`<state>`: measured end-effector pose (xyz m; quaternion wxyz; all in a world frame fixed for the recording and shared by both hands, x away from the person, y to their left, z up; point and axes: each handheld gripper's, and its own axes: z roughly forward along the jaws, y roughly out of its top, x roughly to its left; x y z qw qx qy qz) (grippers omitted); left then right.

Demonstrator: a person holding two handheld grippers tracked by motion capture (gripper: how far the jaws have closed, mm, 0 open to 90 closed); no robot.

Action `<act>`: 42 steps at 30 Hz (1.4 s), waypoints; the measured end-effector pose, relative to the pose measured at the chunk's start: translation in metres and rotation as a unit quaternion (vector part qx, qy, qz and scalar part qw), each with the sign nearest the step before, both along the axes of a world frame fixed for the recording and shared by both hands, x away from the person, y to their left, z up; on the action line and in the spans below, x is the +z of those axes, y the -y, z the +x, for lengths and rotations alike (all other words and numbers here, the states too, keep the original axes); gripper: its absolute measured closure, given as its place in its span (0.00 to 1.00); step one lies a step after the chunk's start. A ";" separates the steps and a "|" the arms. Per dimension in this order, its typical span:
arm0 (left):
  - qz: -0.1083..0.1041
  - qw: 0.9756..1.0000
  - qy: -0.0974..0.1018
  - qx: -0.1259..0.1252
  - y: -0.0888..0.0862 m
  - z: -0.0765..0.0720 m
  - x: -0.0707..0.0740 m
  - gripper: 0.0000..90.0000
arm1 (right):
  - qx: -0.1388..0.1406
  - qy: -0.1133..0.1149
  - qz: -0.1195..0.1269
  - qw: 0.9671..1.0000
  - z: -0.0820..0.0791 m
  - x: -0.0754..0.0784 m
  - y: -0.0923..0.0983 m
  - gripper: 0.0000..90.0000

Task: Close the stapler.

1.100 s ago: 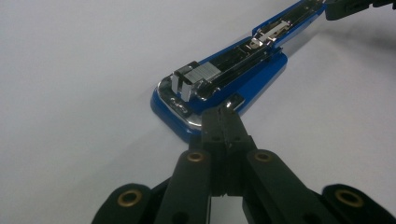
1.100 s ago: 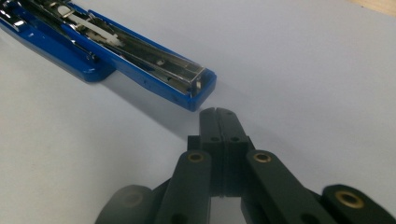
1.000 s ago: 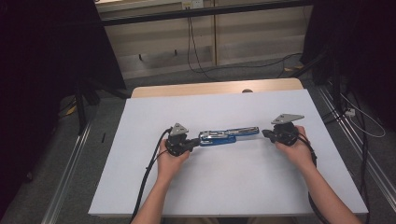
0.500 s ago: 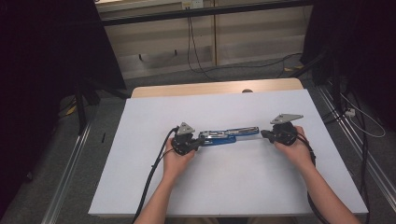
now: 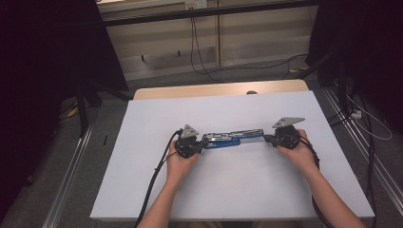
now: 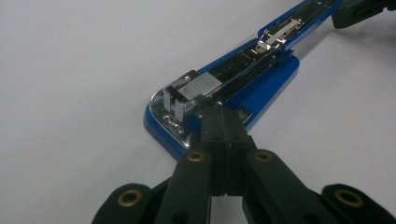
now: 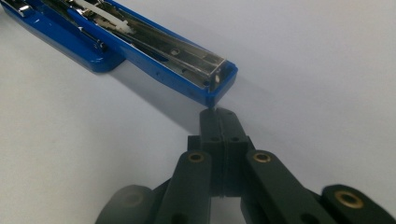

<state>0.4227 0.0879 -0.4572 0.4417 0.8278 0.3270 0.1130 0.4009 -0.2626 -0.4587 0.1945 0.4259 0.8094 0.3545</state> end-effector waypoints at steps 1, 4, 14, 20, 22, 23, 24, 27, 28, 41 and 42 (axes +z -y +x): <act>0.000 1.000 0.000 0.001 0.000 0.000 0.000 1.00 | 0.003 0.000 -0.001 1.000 0.000 0.000 -0.001 1.00; 0.001 1.000 0.001 0.001 0.000 0.000 0.000 1.00 | 0.006 0.006 -0.005 1.000 0.000 0.001 -0.003 1.00; 0.003 1.000 0.002 0.001 -0.001 0.001 0.000 1.00 | 0.009 0.008 0.017 1.000 0.001 0.004 -0.004 1.00; 0.004 1.000 0.004 0.000 -0.001 0.000 0.000 1.00 | 0.010 0.008 0.026 1.000 0.001 0.003 -0.003 1.00; 0.004 1.000 0.004 0.000 -0.002 0.001 0.000 1.00 | 0.011 0.008 0.030 0.999 0.001 0.004 -0.003 1.00; 0.005 1.000 0.005 0.000 -0.002 0.001 0.000 1.00 | 0.010 0.009 0.032 0.999 0.001 0.004 -0.003 1.00; 0.003 1.000 0.004 0.001 -0.002 0.001 0.000 1.00 | 0.010 0.010 0.032 0.999 0.001 0.004 -0.003 1.00; -0.001 1.000 0.003 0.002 -0.002 0.002 -0.001 1.00 | 0.010 0.013 0.035 0.999 0.002 0.006 -0.002 1.00; -0.001 1.000 0.004 0.001 -0.002 0.003 -0.001 1.00 | 0.010 0.015 0.036 0.999 0.002 0.006 -0.002 1.00; 0.000 1.000 0.005 -0.003 -0.002 0.002 0.000 1.00 | 0.015 0.027 0.043 0.999 0.001 0.009 -0.002 1.00; 0.007 1.000 0.009 -0.002 -0.002 0.002 0.000 1.00 | 0.015 0.026 0.043 0.999 0.001 0.009 -0.003 1.00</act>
